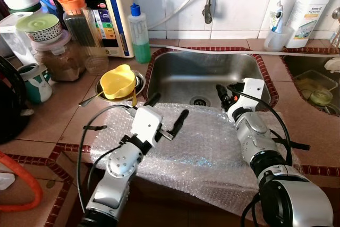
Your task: Kitchen organization
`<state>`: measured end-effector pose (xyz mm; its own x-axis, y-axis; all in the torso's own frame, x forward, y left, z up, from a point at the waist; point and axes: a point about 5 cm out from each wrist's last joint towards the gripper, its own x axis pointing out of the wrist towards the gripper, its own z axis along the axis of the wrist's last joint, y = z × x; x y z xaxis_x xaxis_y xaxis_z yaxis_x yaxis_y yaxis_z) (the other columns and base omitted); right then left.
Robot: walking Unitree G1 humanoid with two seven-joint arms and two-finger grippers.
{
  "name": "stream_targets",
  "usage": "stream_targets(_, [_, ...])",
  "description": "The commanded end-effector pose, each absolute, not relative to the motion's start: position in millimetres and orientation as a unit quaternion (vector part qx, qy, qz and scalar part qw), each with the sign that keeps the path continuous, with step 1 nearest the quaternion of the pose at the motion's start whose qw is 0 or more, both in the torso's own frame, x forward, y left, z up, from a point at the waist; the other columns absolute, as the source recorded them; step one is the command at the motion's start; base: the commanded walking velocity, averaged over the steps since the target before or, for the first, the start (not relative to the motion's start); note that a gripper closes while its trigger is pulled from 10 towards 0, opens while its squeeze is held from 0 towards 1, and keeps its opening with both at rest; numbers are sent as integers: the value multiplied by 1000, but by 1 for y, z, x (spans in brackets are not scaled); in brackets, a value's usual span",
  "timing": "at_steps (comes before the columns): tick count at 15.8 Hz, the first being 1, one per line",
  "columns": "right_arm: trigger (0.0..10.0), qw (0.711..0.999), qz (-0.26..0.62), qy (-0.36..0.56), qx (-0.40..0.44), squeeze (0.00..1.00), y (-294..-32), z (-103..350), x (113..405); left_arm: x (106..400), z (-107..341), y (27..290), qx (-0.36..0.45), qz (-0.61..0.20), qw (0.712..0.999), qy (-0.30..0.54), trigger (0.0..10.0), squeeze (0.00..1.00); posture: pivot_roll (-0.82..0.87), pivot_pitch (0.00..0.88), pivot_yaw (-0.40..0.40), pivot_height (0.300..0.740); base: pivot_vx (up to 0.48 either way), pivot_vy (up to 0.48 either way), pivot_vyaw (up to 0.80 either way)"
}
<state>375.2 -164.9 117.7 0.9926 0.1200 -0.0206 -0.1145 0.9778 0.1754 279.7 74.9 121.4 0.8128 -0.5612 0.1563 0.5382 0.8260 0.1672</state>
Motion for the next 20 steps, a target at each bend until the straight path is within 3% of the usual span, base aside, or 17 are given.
stream_targets(1, [10000, 995, 71, 10, 63, 1000, -163, 120, 376, 280, 125, 76, 63, -287, 950, -101, 10000, 1000, 8, 36, 106, 740, 0, 0, 0])
stream_targets(10, [10000, 998, 42, -39, -3, 1000, -170, 129, 374, 284, 123, 79, 66, -259, 960, -82, 10000, 1000, -7, 45, 114, 740, 0, 0, 0])
stream_targets(15, [10000, 992, 92, -90, 12, 1000, -159, 139, 367, 297, 135, 103, 67, -159, 980, -101, 10000, 1000, -4, 47, 109, 740, 0, 0, 0])
stream_targets(17, [10000, 986, 116, -122, -3, 1000, -153, 142, 350, 299, 136, 114, 76, -125, 984, -102, 10000, 1000, -9, 53, 111, 740, 0, 0, 0])
stream_targets(18, [10000, 984, 122, -128, -8, 1000, -153, 141, 340, 299, 136, 115, 75, -123, 985, -101, 10000, 0, -18, 62, 121, 740, 0, 0, 0])
stream_targets(20, [10000, 985, 113, -129, -5, 1000, -160, 142, 321, 298, 138, 113, 76, -114, 985, -104, 10000, 0, -28, 74, 134, 740, 0, 0, 0])
